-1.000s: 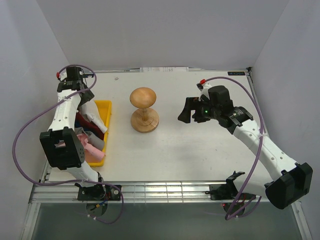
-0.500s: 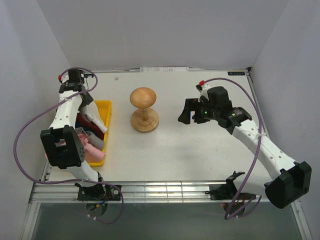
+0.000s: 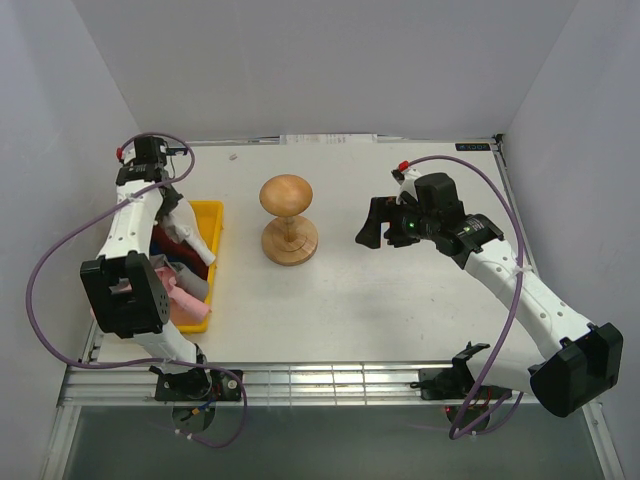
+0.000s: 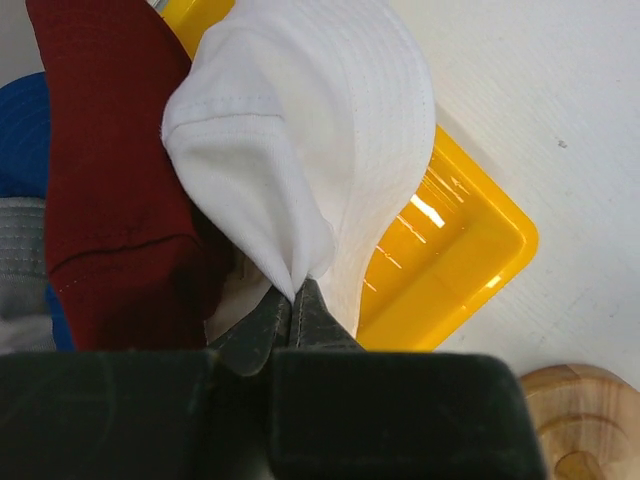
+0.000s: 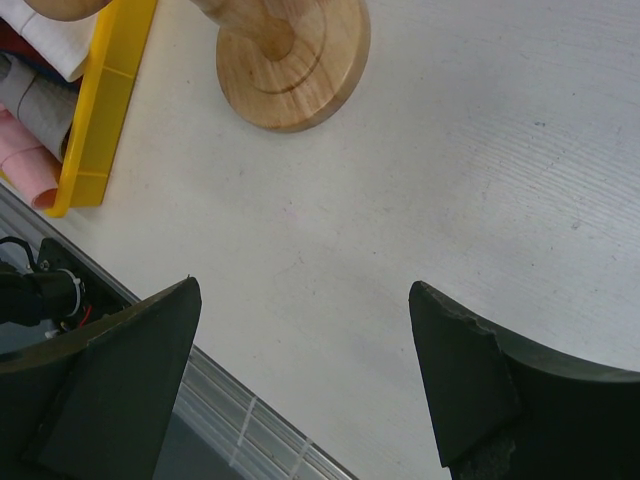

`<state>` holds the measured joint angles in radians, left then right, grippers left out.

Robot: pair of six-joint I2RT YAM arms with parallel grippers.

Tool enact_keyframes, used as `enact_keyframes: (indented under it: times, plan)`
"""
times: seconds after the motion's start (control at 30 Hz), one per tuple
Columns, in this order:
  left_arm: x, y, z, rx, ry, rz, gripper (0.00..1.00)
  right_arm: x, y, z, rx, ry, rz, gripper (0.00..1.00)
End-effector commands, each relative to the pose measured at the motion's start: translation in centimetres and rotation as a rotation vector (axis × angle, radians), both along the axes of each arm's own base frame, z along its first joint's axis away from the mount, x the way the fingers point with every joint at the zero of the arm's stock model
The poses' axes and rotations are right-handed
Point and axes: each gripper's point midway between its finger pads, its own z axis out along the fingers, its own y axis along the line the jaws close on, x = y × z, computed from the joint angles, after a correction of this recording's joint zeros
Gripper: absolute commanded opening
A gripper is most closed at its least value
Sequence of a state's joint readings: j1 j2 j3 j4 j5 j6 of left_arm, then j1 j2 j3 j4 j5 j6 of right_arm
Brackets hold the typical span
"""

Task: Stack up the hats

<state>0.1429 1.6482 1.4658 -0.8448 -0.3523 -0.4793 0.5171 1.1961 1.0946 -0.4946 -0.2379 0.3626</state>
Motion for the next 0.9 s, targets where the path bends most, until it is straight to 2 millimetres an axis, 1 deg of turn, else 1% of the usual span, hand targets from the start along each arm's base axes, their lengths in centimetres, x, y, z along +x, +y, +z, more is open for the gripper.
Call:
enact_keyframes:
  times: [0.0, 0.07, 0.13, 0.17, 0.27, 0.47, 0.57, 0.63, 0.7, 0.77, 0.8, 0.87]
  plan:
    - [0.9, -0.5, 4.5, -0.018, -0.121, -0.040, 0.00, 0.6, 0.4, 1.2, 0.031, -0.036, 0.006, 0.90]
    - [1.0, -0.8, 6.0, -0.023, -0.155, -0.055, 0.00, 0.6, 0.4, 1.4, 0.034, -0.037, 0.004, 0.90]
    - [1.0, -1.3, 6.7, -0.036, -0.171, -0.085, 0.00, 0.5, 0.5, 1.6, 0.037, -0.036, 0.007, 0.90]
    - [1.0, -1.4, 7.5, -0.035, -0.191, -0.094, 0.00, 0.5, 0.5, 1.6, 0.041, -0.035, 0.007, 0.90]
    - [1.0, -2.1, 8.4, -0.052, -0.208, -0.142, 0.00, 0.5, 0.6, 1.9, 0.048, -0.037, 0.009, 0.90]
    - [0.7, -3.5, 11.2, -0.081, -0.283, -0.213, 0.00, 0.5, 0.9, 2.6, 0.062, -0.041, 0.016, 0.90]
    - [0.6, -3.9, 13.4, -0.077, -0.336, -0.241, 0.00, 0.6, 1.0, 3.1, 0.068, -0.051, 0.020, 0.91]
    - [0.7, -4.5, 15.0, -0.090, -0.378, -0.272, 0.00, 0.8, 1.1, 3.5, 0.073, -0.060, 0.022, 0.91]
    - [0.7, -5.3, 16.1, -0.108, -0.409, -0.308, 0.00, 1.0, 1.3, 3.9, 0.081, -0.064, 0.024, 0.91]
    - [0.7, -5.6, 18.0, -0.108, -0.457, -0.326, 0.00, 1.0, 1.5, 3.9, 0.084, -0.056, 0.031, 0.91]
    - [0.8, -6.6, 18.9, -0.142, -0.488, -0.372, 0.00, 1.1, 1.6, 4.2, 0.087, -0.062, 0.033, 0.91]
    - [0.6, -7.5, 20.7, -0.162, -0.545, -0.405, 0.00, 1.3, 1.7, 4.2, 0.087, -0.059, 0.034, 0.91]
